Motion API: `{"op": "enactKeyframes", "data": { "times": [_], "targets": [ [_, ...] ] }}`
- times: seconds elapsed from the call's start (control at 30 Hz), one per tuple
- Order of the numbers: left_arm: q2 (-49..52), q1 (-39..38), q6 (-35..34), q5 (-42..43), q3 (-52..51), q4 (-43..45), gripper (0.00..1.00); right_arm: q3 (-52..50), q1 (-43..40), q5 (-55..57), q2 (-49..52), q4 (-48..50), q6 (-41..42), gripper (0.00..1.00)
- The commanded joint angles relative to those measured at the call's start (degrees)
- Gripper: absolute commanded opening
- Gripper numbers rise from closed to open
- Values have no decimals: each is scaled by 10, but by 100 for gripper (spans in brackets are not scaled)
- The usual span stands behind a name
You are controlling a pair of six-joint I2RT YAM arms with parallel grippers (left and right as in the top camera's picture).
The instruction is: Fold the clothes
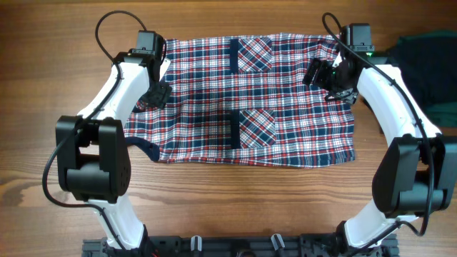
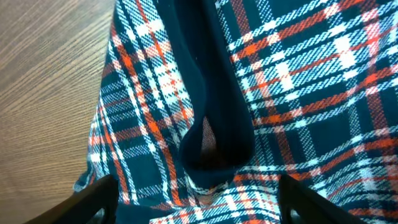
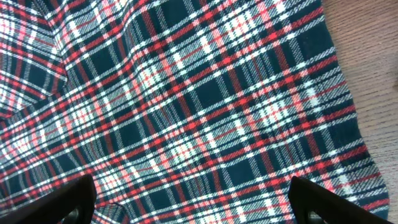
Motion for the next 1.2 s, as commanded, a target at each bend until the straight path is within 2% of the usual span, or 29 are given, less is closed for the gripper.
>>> {"op": "enactKeyframes", "data": {
  "times": [0.0,0.1,0.23,0.3,0.37,0.4,0.43,0.47,0.63,0.83,1.17],
  "targets": [
    [24,3,6,-8,0,2,81,-1,0,-7,-11,3,-8,100],
    [40,3,7,-23,0,2,81,-1,0,-7,-11,3,-12,100],
    [43,16,7,-22,0,15,71,-1,0,-7,-11,1,-15,100],
    [43,25,7,-22,0,14,47,-1,0,-7,-11,1,-14,100],
    [43,27,7,-22,0,14,28,-1,0,-7,-11,1,-14,100],
    [43,27,7,-22,0,15,23,-1,0,-7,-11,1,-14,100],
    [43,27,7,-22,0,16,10,-1,0,-7,-11,1,-14,100],
    [43,27,7,-22,0,17,4,-1,0,-7,-11,1,-15,100],
    [43,30,7,-26,0,41,4,-1,0,-7,-11,1,-15,100],
    [43,56,7,-126,0,159,4,-1,0,-4,-11,-7,-16,100],
    [43,127,10,-117,0,271,4,-1,0,-4,-11,-14,-16,100]
  ]
}}
